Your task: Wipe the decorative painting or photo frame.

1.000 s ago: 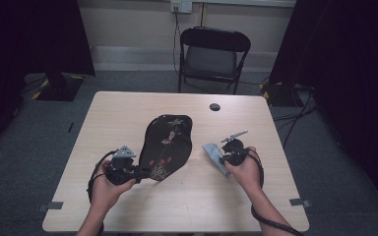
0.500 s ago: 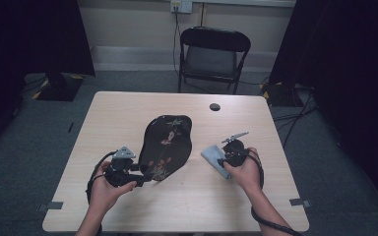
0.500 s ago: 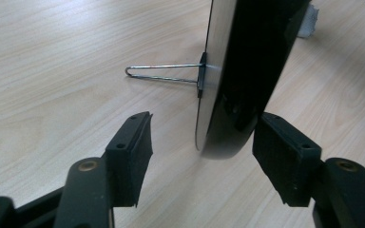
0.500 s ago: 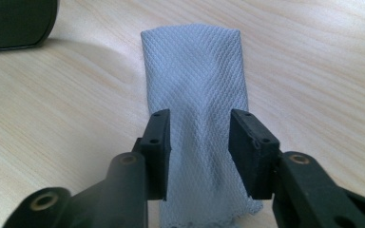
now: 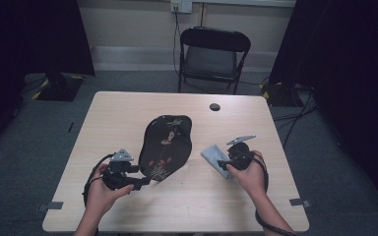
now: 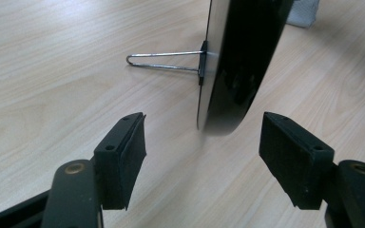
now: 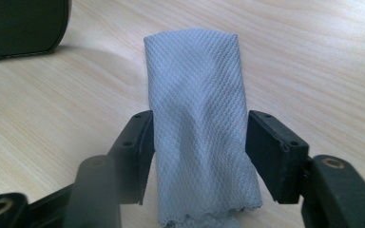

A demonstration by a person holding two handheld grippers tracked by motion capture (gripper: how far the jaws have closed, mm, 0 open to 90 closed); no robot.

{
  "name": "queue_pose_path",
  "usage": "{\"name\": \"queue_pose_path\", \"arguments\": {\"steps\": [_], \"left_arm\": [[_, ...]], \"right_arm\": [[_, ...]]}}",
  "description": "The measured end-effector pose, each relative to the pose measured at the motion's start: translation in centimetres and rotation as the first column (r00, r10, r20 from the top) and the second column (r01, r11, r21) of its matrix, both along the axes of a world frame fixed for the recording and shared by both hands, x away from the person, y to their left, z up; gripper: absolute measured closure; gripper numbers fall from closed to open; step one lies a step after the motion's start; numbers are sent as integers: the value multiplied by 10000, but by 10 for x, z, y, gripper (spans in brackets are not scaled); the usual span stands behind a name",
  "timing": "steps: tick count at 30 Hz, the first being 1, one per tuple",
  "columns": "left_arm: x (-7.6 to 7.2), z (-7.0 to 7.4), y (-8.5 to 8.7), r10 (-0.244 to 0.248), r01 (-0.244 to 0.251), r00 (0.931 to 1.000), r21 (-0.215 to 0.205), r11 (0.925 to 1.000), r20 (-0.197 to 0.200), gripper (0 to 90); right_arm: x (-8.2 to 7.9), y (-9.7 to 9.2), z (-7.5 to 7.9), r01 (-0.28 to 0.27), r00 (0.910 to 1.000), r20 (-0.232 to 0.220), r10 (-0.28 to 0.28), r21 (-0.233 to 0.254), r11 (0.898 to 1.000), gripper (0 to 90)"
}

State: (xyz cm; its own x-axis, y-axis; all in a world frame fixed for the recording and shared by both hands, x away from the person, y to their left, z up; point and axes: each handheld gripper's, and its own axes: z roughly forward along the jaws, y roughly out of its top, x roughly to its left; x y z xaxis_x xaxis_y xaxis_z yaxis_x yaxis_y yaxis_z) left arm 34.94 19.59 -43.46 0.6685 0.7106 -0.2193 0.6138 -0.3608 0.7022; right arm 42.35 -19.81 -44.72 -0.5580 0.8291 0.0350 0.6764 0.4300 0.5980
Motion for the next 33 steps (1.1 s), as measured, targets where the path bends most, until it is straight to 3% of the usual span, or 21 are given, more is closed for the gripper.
{"name": "queue_pose_path", "arguments": {"steps": [10,22,27,33], "left_arm": [[-1,-4,8,171,-171,9998,4,9999,-131,317],[-4,-12,19,441,-434,9986,233,9988,-287,302],[-4,-18,22,548,-534,9978,348,9980,-384,296],[-2,-24,26,618,-599,9970,404,9974,-462,292]], "right_arm": [[-3,-11,2,-29,9994,338,24,129,9999,361],[-4,-24,0,-98,9993,371,91,208,9997,323],[-4,-28,-2,-136,9991,408,138,-30,9999,313],[-7,-37,-5,-99,9992,377,94,135,9999,301]]}}
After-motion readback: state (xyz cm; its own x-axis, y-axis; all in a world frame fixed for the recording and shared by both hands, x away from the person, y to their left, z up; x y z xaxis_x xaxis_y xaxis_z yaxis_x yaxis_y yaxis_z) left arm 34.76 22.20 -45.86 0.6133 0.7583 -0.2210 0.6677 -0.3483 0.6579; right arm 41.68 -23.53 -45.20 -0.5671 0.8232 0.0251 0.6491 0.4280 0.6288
